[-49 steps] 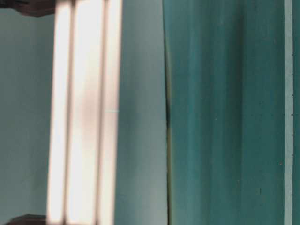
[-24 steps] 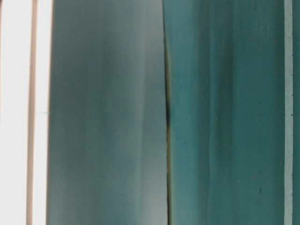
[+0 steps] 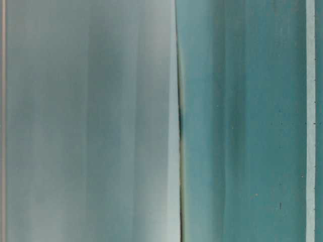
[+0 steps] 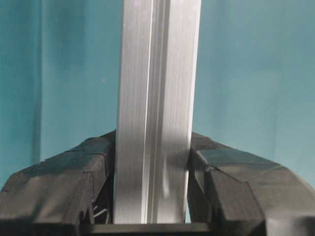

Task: Lift the metal rail with both hands.
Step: 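Lift the held rail upward and back with both grippers, then hold the rail raised with both grippers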

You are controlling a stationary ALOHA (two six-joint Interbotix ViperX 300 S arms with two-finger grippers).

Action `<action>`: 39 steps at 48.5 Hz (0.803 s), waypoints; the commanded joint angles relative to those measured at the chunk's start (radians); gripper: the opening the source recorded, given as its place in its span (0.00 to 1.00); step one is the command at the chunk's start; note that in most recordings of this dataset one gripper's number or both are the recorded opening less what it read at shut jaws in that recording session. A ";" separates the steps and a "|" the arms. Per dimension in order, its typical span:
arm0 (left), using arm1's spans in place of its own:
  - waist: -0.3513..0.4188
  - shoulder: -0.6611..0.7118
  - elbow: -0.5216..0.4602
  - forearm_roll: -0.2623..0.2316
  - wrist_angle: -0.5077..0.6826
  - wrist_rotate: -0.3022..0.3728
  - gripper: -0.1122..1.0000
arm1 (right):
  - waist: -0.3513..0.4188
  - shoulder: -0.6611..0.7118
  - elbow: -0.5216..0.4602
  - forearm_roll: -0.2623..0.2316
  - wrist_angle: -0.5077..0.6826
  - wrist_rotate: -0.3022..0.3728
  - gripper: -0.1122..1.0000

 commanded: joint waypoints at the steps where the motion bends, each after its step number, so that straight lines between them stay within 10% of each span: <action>1: -0.009 -0.009 -0.067 0.002 0.003 -0.003 0.42 | 0.015 -0.002 -0.067 0.002 -0.012 0.017 0.45; 39: -0.009 0.015 -0.192 0.002 0.049 0.021 0.42 | 0.020 0.009 -0.160 -0.044 0.071 0.011 0.45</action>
